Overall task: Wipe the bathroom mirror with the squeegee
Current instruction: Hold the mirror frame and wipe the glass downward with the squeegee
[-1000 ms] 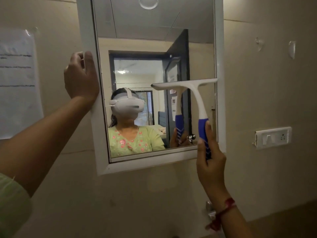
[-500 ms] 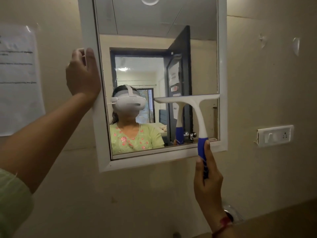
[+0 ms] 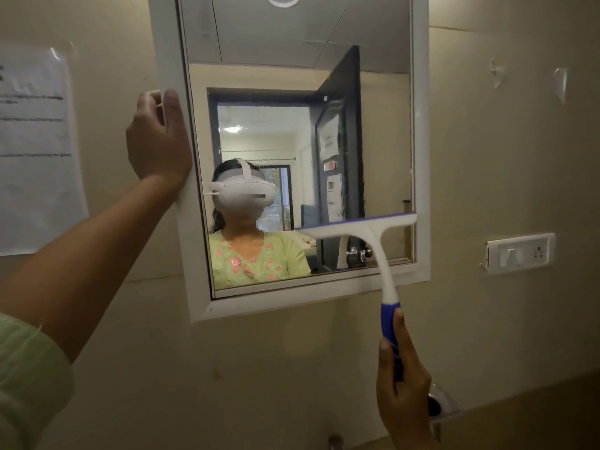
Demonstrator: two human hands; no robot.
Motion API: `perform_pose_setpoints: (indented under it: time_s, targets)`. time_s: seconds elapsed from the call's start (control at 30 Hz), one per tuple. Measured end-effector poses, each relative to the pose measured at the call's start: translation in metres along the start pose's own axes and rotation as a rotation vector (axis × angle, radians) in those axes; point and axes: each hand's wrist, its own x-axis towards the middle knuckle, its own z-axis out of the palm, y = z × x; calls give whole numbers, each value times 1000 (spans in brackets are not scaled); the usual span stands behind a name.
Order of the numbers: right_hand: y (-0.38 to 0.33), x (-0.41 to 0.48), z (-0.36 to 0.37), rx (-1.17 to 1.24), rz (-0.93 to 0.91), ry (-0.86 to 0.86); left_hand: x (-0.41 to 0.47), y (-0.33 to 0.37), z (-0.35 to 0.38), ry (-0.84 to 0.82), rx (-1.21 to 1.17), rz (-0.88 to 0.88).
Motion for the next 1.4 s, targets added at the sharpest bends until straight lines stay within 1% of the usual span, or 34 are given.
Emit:
perform_pose_setpoints:
  time_s: [0.1, 0.3, 0.37, 0.53, 0.77, 0.97, 1.2, 1.4]
  targets:
    - [2, -15, -6, -5, 28, -43, 1, 1, 1, 10, 12, 10]
    - [-7, 17, 1, 35, 21, 39, 0, 1, 1, 33, 21, 3]
    - [-6, 11, 1, 40, 25, 41, 0, 1, 1, 35, 23, 4]
    - [-6, -30, -9, 11, 87, -15, 0, -1, 2, 33, 17, 9]
    - [-10, -13, -8, 38, 72, 3, 0, 0, 1, 22, 37, -7]
    - [-16, -39, -9, 43, 121, 26, -3, 6, -1, 27, 51, -7]
    - [-22, -25, 0, 80, 148, 80, -2, 5, -2, 30, 44, 2]
    - [-24, -43, -4, 58, 170, 78, -1, 4, -1, -2, -1, -27]
